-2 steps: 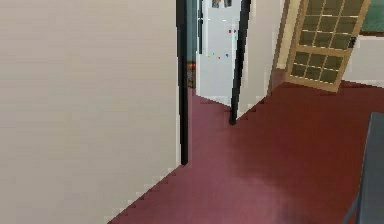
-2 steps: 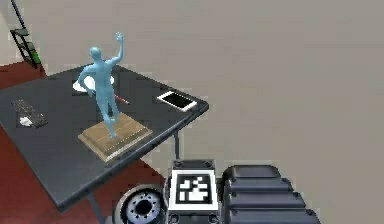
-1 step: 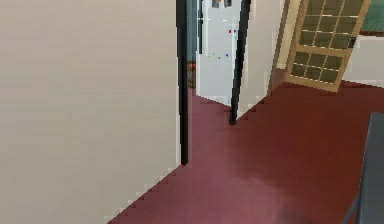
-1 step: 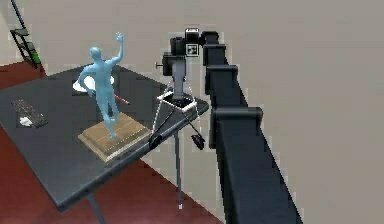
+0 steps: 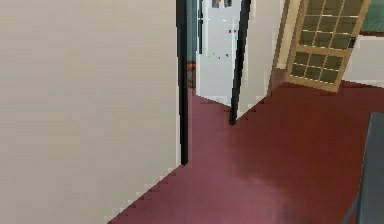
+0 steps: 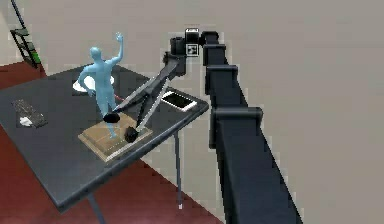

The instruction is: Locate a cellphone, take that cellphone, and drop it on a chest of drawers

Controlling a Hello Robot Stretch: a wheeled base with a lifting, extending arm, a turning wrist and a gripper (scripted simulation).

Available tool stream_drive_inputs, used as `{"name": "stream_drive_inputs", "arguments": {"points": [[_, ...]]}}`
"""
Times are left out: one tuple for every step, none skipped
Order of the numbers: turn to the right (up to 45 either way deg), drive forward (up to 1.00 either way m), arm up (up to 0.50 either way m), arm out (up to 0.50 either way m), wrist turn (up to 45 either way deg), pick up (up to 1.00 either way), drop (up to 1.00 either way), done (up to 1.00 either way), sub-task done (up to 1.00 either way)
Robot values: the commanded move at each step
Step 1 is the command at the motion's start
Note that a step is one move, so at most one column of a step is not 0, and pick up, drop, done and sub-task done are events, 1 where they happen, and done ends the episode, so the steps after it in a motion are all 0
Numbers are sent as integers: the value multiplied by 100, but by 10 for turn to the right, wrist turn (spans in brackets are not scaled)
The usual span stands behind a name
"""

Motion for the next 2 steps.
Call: {"name": "stream_drive_inputs", "arguments": {"points": [[0,0,0,0,450,0,0,0,0],[0,0,0,0,450,0,0,0,0]]}}
